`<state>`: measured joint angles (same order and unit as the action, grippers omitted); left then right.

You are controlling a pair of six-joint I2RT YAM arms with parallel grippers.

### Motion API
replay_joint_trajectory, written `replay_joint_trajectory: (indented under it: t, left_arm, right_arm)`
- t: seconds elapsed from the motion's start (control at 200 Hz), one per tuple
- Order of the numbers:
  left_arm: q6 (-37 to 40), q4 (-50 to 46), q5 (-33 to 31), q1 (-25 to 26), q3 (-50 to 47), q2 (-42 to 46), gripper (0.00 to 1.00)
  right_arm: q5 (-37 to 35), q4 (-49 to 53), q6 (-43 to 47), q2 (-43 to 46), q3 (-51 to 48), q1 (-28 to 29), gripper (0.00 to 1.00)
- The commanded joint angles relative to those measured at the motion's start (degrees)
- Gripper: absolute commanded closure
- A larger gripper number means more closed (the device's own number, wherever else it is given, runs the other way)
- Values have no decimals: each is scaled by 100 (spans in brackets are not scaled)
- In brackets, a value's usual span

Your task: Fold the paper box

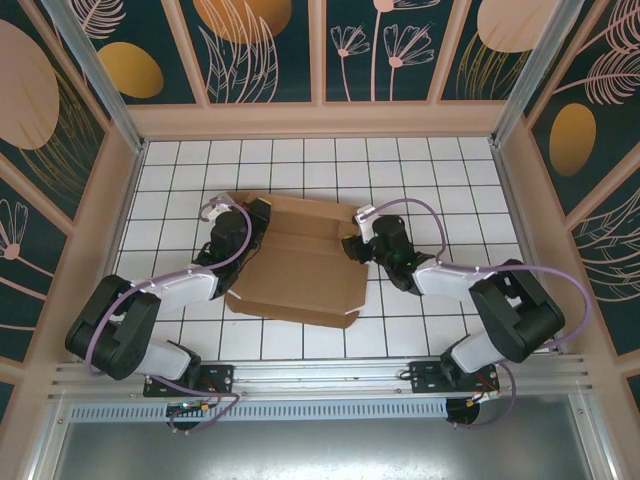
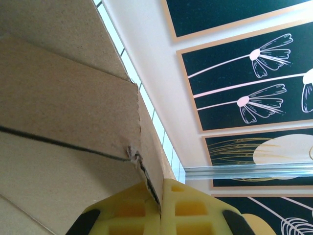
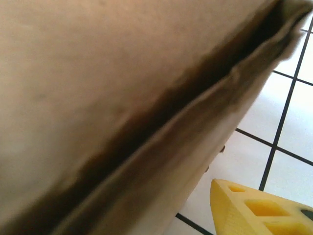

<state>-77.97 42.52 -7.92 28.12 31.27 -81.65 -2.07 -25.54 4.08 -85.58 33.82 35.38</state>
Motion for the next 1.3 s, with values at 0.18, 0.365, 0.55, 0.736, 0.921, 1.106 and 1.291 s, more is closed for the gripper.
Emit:
replay_joint_trajectory:
  t: [0.18, 0.365, 0.55, 0.736, 0.921, 1.106, 1.291]
  left_arm:
    - [34, -868, -7, 23, 139, 102, 100]
    - [-84, -1339, -189, 25, 297, 197, 100]
    - [-254, -1560, -271, 29, 352, 224, 100]
    - [-386, -1651, -262, 27, 416, 145, 100]
    - [-460, -1684, -254, 27, 442, 81, 100]
    - [-516, -1685, -192, 23, 461, -14, 100]
    - [-570, -1619, -157, 27, 417, -80, 100]
  right_arm:
    - [-593, -247, -116, -451, 516, 31, 55]
    - [-1140, 313, -264, -776, 941, 19, 80]
    - [-2008, 1062, -574, -1120, 1399, 27, 81]
    - [-3034, 2175, -1055, -1766, 2199, 94, 85]
    - [-3848, 3082, -1717, -2305, 2857, 241, 90]
    - [-3859, 3257, -1998, -2452, 3032, 200, 90]
    - [-2969, 2590, -1632, -2091, 2650, 180, 58]
